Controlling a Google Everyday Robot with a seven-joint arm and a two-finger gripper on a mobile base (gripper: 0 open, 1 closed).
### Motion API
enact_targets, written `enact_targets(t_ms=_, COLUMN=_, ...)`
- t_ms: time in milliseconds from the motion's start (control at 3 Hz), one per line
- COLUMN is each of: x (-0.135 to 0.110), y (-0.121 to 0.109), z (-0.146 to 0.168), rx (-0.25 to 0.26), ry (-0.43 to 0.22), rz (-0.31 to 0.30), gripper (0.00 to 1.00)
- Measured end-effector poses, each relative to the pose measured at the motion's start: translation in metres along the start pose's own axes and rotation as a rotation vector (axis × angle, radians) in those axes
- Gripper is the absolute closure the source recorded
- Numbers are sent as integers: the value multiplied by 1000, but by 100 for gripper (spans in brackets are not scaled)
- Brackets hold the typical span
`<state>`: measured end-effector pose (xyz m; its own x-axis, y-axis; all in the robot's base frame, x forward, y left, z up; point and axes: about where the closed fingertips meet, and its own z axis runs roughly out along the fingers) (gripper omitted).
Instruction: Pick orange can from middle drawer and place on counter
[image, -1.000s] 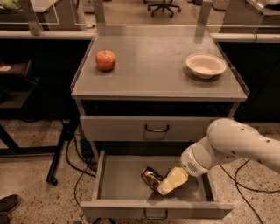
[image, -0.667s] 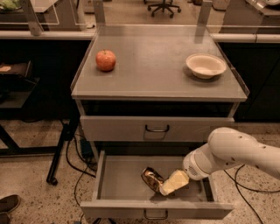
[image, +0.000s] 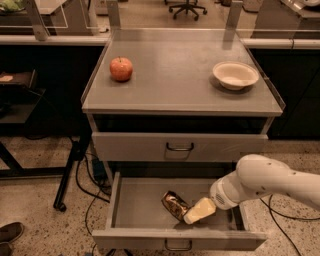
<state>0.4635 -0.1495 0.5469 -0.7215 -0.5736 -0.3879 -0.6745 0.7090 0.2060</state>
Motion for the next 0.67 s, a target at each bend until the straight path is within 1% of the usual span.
enact_targets(t_ms=333, x=-2, y=19, z=30, rx=-40, ry=-15, rz=15, gripper=0)
enact_targets(t_ms=667, x=-29, y=33, z=73, rx=-49, ry=-46, rz=3, gripper=0)
